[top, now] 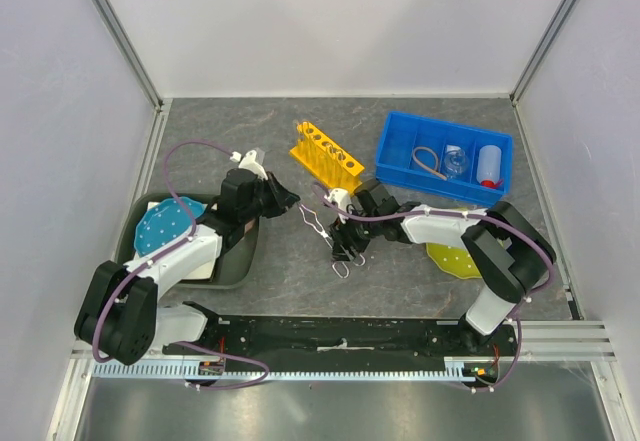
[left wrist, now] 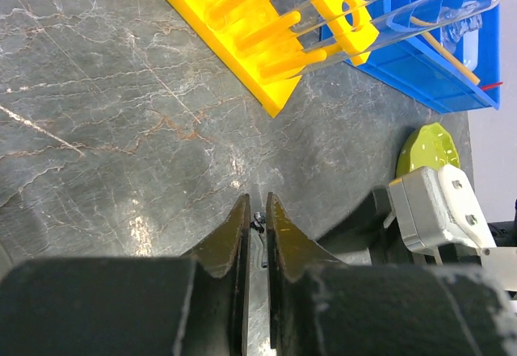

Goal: Organize the chemistry lab equipment

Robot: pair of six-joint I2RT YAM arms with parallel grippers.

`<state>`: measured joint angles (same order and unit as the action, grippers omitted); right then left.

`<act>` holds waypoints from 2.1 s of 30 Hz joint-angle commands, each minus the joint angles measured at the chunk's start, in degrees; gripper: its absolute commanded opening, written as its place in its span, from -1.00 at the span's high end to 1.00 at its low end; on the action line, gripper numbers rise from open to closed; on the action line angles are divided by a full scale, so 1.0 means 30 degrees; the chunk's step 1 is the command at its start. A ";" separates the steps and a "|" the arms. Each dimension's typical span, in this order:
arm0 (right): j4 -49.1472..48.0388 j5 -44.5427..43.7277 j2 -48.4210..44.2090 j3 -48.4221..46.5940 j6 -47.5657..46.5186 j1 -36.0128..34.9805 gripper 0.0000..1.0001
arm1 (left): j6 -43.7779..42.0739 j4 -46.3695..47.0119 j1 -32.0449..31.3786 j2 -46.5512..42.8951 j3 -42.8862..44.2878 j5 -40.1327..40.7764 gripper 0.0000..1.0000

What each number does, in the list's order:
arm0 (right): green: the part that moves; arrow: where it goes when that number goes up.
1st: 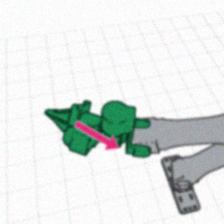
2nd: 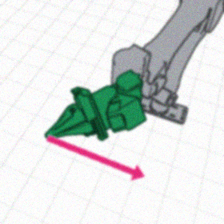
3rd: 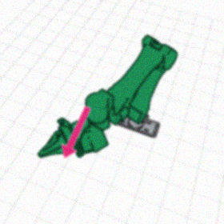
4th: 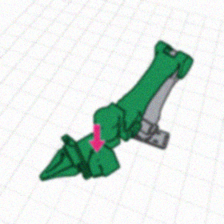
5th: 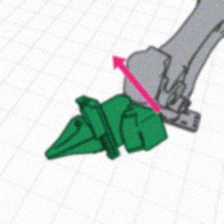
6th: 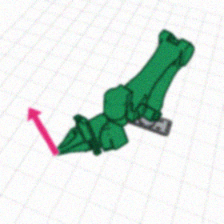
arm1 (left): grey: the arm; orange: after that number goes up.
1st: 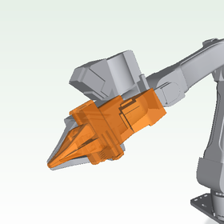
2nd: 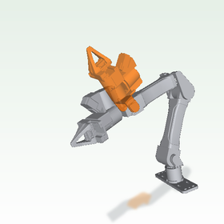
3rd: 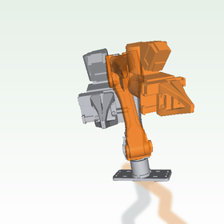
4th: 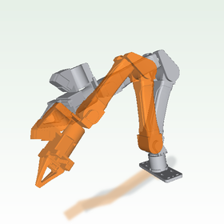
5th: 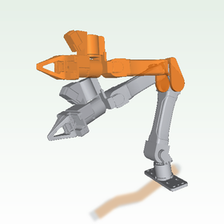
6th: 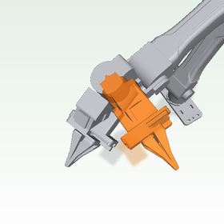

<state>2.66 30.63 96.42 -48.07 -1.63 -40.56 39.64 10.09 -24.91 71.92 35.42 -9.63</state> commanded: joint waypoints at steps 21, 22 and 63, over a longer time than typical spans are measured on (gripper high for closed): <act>0.9246 0.5024 -0.2895 -0.3340 -0.7129 0.2472 1.00 | -0.6350 -0.7107 0.1153 -0.6569 0.5300 0.1948 -0.52; 0.9745 0.4647 -0.3221 -0.3398 -0.7684 0.2851 1.00 | -0.6995 -0.7576 0.1212 -0.7006 0.5564 0.2066 -0.52; 1.3997 0.5082 0.7439 -1.6349 0.3325 1.3958 0.90 | -1.0839 -0.8753 0.1271 -1.2254 0.2139 0.5084 -0.55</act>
<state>44.40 43.03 118.02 -95.15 5.87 -0.19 8.60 -18.09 -21.30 35.73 42.22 4.45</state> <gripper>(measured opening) 0.051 0.774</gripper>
